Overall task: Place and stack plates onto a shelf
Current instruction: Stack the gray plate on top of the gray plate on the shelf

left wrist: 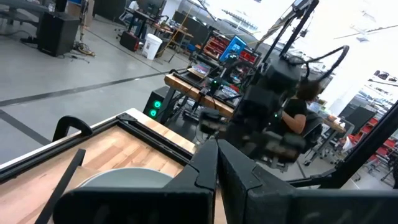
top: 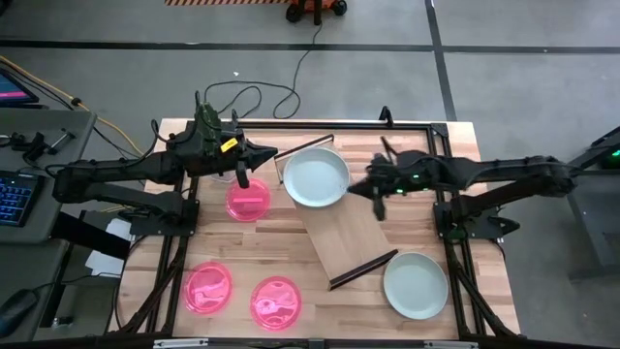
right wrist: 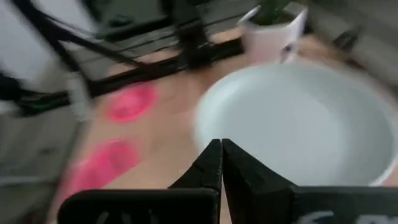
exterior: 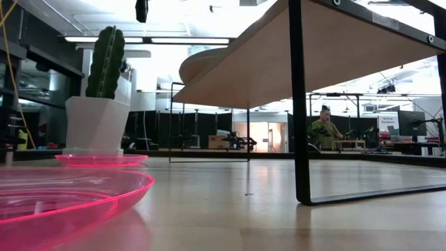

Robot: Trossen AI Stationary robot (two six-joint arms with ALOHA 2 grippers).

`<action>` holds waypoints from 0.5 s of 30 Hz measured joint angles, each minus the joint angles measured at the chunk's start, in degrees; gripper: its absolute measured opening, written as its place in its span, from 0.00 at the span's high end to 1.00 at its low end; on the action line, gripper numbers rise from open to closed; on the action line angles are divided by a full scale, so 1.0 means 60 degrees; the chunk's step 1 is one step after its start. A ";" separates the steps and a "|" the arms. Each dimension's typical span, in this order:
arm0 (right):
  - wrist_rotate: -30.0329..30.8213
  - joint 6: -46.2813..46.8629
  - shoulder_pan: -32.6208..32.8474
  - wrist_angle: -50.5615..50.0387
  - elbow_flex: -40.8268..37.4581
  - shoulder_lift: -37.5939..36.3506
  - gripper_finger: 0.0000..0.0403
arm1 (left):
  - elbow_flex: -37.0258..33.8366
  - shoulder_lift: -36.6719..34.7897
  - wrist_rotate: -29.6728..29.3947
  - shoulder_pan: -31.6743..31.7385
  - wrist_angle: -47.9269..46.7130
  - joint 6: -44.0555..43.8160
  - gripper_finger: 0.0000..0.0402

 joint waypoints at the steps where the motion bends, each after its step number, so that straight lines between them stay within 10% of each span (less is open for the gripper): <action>1: -0.0468 0.0463 0.0064 -0.0390 0.0004 -0.0278 1.00 | 0.0000 0.0000 0.0000 0.0000 -0.0026 0.0000 1.00; 8: -0.2972 0.3875 0.1367 -0.2202 0.0007 -0.1907 1.00 | 0.0000 0.0004 0.0004 0.0080 -0.0106 -0.0004 1.00; 15: -0.2562 0.7164 0.4153 -0.5241 -0.0012 -0.2631 1.00 | 0.0000 0.0004 0.0000 0.0080 -0.0128 -0.0071 1.00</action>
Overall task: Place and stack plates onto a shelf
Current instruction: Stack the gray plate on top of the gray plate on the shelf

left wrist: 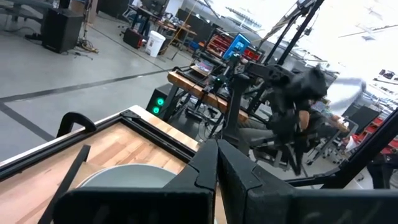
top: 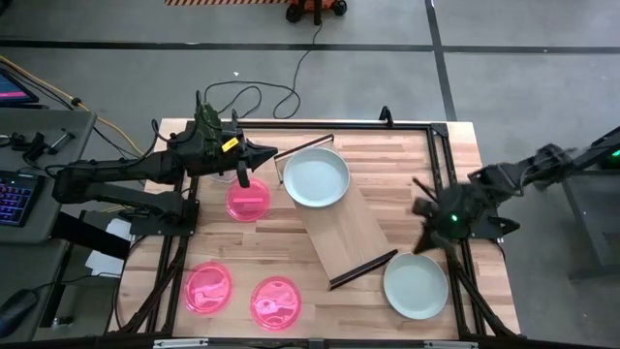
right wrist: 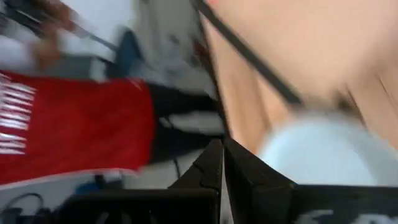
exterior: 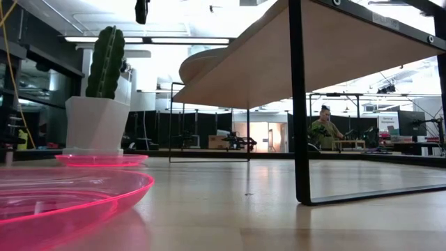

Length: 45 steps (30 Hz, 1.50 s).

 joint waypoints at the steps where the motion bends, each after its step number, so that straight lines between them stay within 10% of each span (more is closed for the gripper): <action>1: 0.0278 0.0272 0.0424 -0.0437 -0.0066 -0.0017 1.00 | 0.0000 0.0000 -0.0003 0.0000 0.0000 0.0002 1.00; 12: 0.1526 0.2566 0.2270 -0.0843 -0.2578 0.0043 0.98 | 0.0000 0.0000 -0.0005 0.0000 -0.0011 -0.0020 1.00; 27: 0.1224 0.3992 0.2273 0.0669 -0.5140 0.0072 0.55 | 0.0000 0.0000 -0.0015 0.0000 -0.0015 -0.0020 1.00; 45: 0.1142 0.3649 0.2273 0.1470 -0.5310 0.1632 0.65 | 0.0004 0.0000 -0.0146 0.0000 -0.0033 -0.0009 1.00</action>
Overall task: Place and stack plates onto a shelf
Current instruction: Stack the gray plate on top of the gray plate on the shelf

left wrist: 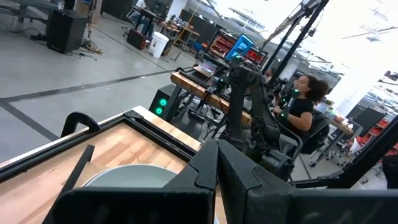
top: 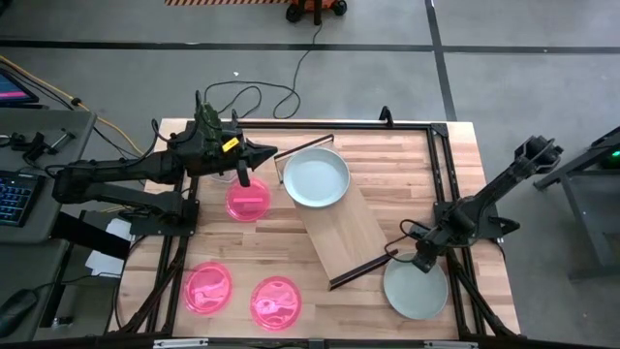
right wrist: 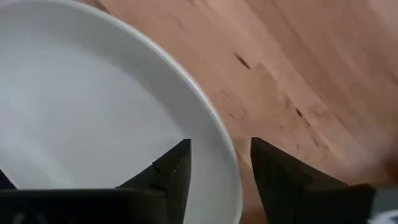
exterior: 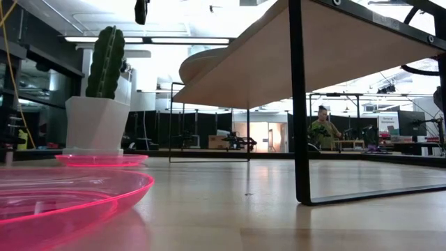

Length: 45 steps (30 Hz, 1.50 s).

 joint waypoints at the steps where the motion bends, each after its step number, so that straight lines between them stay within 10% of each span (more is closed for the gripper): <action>1: -0.0085 -0.0047 0.0000 0.0060 0.0000 0.0121 0.66 | 0.0000 0.0000 0.0000 0.0000 0.0000 0.0000 1.00; 9: -0.1404 -0.0286 0.0000 0.0243 0.0000 0.0598 0.97 | 0.0000 0.0000 -0.0011 0.0000 0.0004 0.0168 1.00; 31: -0.2817 0.0478 0.0000 0.5295 0.0116 -0.2021 1.00 | 0.0000 0.0000 -0.0015 0.0000 0.0004 0.0346 1.00; 45: 0.0488 -0.1631 -0.1858 0.2638 0.4758 -0.1219 1.00 | 0.0000 0.0000 -0.0036 0.0000 0.0129 0.0339 1.00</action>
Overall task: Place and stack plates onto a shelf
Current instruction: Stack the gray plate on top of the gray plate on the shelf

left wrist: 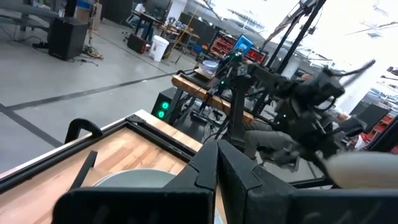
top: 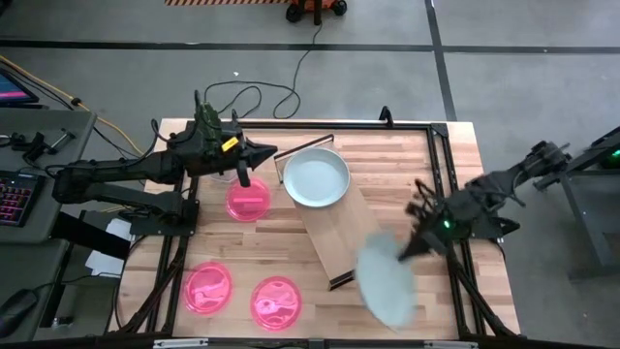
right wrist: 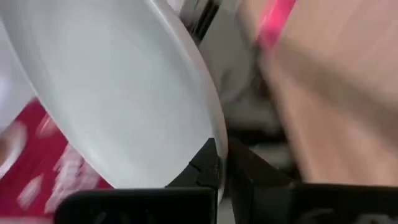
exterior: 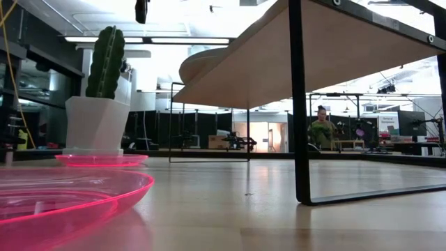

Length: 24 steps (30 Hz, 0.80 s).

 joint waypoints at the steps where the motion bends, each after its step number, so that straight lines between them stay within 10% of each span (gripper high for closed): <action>1: 0.0481 -0.0255 -0.0379 -0.0354 0.0333 0.0129 1.00 | 0.0000 0.0000 0.0000 0.0000 0.0095 0.0000 1.00; 7: 0.2331 -0.1197 -0.3018 -0.1154 0.1774 0.1083 1.00 | 0.0000 -0.0030 0.0077 0.0000 0.1164 0.0006 1.00; 24: 0.1312 -0.2167 -0.6578 -0.1211 0.2279 0.3937 1.00 | 0.0004 -0.1808 0.1089 -0.0007 0.3665 0.0828 1.00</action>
